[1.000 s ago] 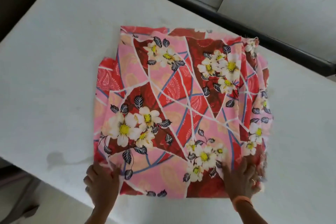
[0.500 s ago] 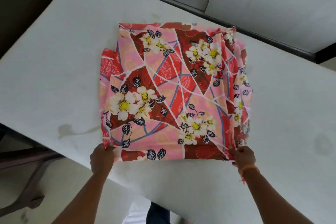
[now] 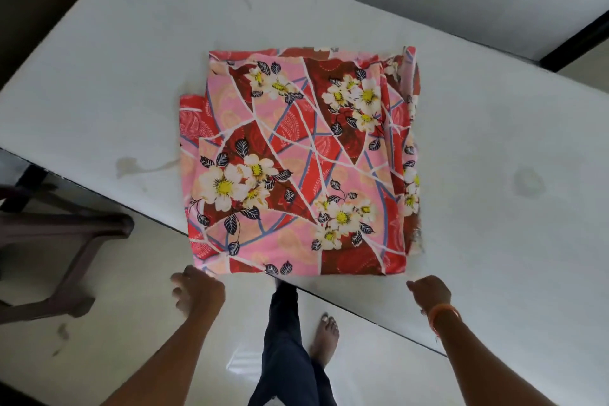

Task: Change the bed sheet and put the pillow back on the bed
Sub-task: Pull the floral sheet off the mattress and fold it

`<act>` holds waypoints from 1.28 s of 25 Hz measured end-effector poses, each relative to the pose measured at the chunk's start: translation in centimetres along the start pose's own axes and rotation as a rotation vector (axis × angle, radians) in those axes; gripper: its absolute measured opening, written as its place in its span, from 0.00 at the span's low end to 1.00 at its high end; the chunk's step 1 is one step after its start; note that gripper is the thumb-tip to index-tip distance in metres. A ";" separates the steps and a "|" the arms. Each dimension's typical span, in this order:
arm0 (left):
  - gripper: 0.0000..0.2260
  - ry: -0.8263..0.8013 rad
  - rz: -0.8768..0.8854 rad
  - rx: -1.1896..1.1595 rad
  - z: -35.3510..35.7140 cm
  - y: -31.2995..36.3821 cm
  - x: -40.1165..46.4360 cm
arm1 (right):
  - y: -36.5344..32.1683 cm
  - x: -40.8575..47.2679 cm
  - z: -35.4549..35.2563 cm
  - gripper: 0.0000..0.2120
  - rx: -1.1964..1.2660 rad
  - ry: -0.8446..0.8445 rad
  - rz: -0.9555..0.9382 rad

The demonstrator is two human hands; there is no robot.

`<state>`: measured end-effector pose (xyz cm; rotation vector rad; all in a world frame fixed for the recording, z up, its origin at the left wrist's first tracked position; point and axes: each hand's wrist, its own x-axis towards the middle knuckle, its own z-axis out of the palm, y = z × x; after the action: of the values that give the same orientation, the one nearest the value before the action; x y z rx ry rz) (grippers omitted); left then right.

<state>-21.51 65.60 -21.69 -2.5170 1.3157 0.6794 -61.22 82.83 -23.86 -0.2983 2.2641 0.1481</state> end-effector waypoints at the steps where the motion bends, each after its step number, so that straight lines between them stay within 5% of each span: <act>1: 0.18 -0.031 0.079 0.016 -0.5 1.2 -1.1 | -0.6 -0.4 -0.7 0.18 0.019 0.000 -0.021; 5: 0.23 -0.099 0.511 0.036 -0.5 7.5 -4.0 | -3.7 -1.7 -2.9 0.16 0.218 0.041 -0.095; 12: 0.20 -0.167 0.886 0.082 0.7 20.0 -5.4 | -8.4 0.0 -4.2 0.23 0.426 0.074 -0.006; 19: 0.24 -0.028 1.704 0.567 5.3 34.6 -5.0 | -11.7 5.9 -3.8 0.33 0.446 0.266 0.124; 25: 0.27 0.227 2.329 1.005 13.2 47.8 -8.6 | -11.0 9.7 -2.7 0.17 0.494 0.317 -0.040; 29: 0.22 0.060 2.425 1.302 14.5 50.6 -11.5 | -10.9 10.2 -2.6 0.17 0.623 0.300 -0.089; 32: 0.15 -0.094 2.238 1.551 12.8 51.9 -11.6 | -12.2 8.5 -2.2 0.10 0.592 0.518 -0.152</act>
<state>-73.52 49.18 -26.11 0.6589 2.3712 -0.2197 -64.95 69.21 -29.03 -0.2002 2.6437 -0.7459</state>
